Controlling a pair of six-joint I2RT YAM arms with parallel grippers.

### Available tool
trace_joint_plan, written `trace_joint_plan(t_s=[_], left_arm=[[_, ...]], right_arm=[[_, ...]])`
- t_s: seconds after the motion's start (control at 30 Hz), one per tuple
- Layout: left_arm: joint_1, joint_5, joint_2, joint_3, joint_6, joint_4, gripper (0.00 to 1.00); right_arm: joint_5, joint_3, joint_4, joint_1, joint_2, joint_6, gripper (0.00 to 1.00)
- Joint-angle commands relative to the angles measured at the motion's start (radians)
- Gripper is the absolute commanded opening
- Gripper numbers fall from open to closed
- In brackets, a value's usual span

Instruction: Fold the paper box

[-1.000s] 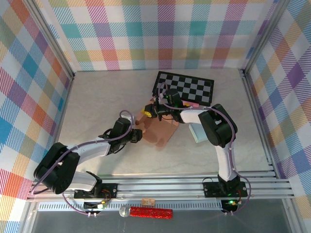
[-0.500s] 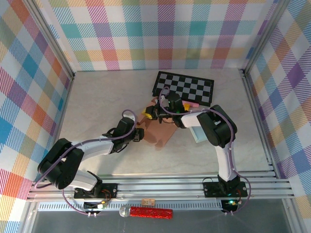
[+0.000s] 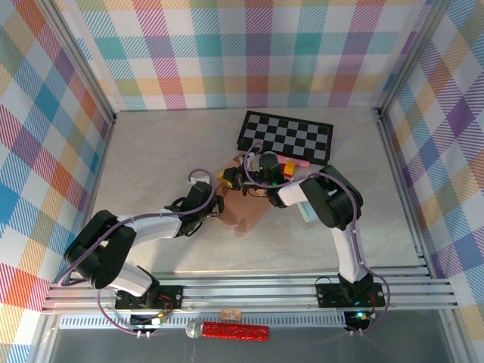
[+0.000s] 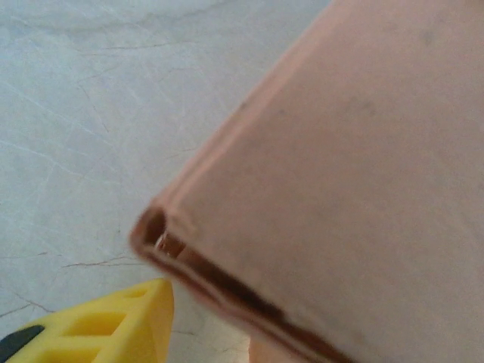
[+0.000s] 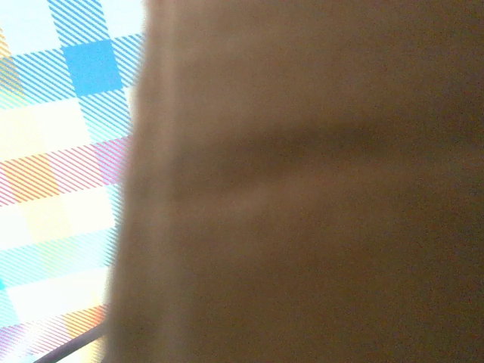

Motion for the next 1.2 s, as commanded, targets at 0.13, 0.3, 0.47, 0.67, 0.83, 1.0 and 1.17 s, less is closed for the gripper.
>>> trace_joint_plan(t_s=[0.13, 0.3, 0.47, 0.67, 0.83, 1.0, 1.17], left_arm=[[-0.026, -0.155, 0.042, 0.071, -0.092, -0.071, 0.4], [-0.042, -0.184, 0.074, 0.109, -0.113, -0.097, 0.33], [-0.049, -0.198, 0.092, 0.133, -0.115, -0.112, 0.23], [-0.064, -0.232, 0.115, 0.179, -0.117, -0.153, 0.21], [-0.071, -0.271, 0.123, 0.204, -0.14, -0.191, 0.07], [-0.079, -0.322, 0.124, 0.234, -0.178, -0.253, 0.0], [-0.081, -0.367, 0.114, 0.276, -0.193, -0.335, 0.0]], right_arm=[[0.04, -0.034, 0.064, 0.034, 0.036, 0.061, 0.0], [0.048, -0.018, 0.057, 0.045, 0.038, 0.071, 0.0], [0.049, -0.008, 0.042, 0.046, 0.034, 0.077, 0.0], [0.054, -0.001, 0.011, 0.053, 0.02, 0.08, 0.0], [0.073, -0.009, -0.013, 0.053, -0.004, 0.077, 0.0], [0.101, -0.023, -0.09, 0.054, -0.059, 0.054, 0.2], [0.139, -0.04, -0.22, 0.049, -0.154, -0.007, 0.57]])
